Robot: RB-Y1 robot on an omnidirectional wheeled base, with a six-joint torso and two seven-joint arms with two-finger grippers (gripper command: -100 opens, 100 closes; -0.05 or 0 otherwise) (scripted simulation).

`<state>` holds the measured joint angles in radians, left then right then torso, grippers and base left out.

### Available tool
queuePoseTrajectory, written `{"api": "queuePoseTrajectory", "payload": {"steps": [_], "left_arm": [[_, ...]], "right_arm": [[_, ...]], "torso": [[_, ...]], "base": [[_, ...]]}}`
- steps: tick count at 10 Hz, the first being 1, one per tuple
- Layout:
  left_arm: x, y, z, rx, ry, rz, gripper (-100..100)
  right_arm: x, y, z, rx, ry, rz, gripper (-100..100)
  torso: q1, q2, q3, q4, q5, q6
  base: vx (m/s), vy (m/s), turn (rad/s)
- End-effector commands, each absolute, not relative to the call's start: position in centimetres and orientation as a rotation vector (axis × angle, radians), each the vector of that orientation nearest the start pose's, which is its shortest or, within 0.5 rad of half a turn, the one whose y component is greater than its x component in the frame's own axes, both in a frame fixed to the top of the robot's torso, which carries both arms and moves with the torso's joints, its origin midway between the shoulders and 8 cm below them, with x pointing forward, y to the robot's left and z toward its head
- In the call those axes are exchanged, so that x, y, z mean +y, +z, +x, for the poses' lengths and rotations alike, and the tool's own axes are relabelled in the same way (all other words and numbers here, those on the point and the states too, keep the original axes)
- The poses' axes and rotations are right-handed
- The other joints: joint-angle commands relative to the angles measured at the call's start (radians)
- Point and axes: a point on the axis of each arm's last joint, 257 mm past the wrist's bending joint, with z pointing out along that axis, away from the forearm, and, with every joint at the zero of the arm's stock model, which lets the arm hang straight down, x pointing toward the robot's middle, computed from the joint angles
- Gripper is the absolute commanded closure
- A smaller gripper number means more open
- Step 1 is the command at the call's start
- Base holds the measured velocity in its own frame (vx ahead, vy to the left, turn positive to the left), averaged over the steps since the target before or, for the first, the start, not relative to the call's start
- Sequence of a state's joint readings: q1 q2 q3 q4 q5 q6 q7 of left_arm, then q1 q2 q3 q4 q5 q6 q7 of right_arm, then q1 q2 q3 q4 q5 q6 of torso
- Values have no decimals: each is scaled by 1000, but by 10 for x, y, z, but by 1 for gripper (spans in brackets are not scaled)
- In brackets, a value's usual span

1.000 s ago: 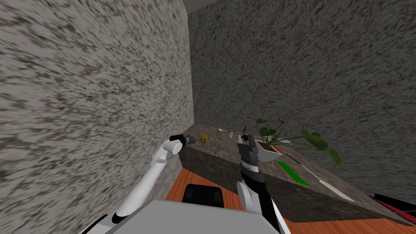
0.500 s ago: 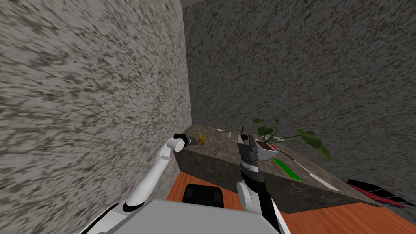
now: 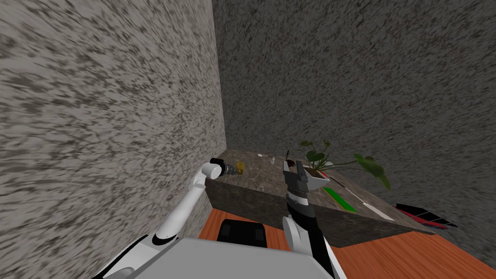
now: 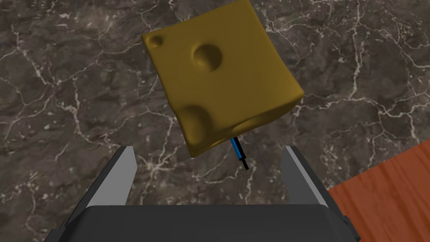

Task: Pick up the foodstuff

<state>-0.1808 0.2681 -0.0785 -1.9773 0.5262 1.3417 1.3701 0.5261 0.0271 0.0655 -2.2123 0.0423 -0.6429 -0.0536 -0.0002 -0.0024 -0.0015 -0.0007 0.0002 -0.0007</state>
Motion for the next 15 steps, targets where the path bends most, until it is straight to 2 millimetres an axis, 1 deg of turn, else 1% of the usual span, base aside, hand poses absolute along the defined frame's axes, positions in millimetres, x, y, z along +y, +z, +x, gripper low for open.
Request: {"api": "queuePoseTrajectory", "payload": {"steps": [1, 2, 3, 4, 5, 7, 8, 9, 13, 14, 15], "left_arm": [[140, -258, 462, 775, -1194, -3053, -100], [141, -261, 459, 777, -1159, -3066, -100], [140, -259, 461, 777, -1183, -3056, -100], [141, -259, 460, 776, -1176, -3059, 0], [141, -267, 464, 773, -1179, -3059, -100], [141, -276, 467, 771, -1180, -3058, -100], [142, -273, 465, 770, -1177, -3060, -100], [142, -273, 466, 772, -1180, -3058, 100], [142, -273, 465, 773, -1179, -3060, 100], [142, -273, 465, 773, -1179, -3060, 0], [141, -264, 462, 775, -1178, -3059, 100]], "right_arm": [[-256, 13, 334, 566, 1397, 635, 0], [-256, 13, 334, 566, 1397, 635, 0], [-256, 13, 334, 566, 1397, 635, 0], [-256, 13, 334, 566, 1397, 635, 0], [-256, 13, 334, 566, 1397, 635, 0], [-256, 13, 334, 566, 1397, 635, 0], [-256, 13, 334, 566, 1397, 635, 0], [-256, 13, 334, 566, 1397, 635, 0], [-255, 13, 334, 566, 1397, 635, 0], [-255, 13, 334, 566, 1397, 635, 0], [-255, 13, 334, 566, 1397, 635, 0]], "torso": [[0, 0, 0, 0, 0, 0], [0, 0, 0, 0, 0, 0], [0, 0, 0, 0, 0, 0], [0, 1, 0, 0, 0, 0], [-1, 2, 1, 0, 0, 0], [-3, 1, 0, 0, -1, 0], [-3, 0, 0, 0, -1, 0], [-2, 1, 1, 0, 0, 0], [-1, 1, 1, 0, 0, -1], [-1, 1, 1, 0, 0, 0], [-1, 1, 1, 0, 0, 0]], "base": [[32, 20, -91], [33, 21, -97], [15, 11, -18], [0, 0, 0], [17, -17, -15], [29, -27, -12], [14, -12, -1], [0, 0, 0], [0, 0, 0], [0, 0, 0], [-20, 21, 18]]}}
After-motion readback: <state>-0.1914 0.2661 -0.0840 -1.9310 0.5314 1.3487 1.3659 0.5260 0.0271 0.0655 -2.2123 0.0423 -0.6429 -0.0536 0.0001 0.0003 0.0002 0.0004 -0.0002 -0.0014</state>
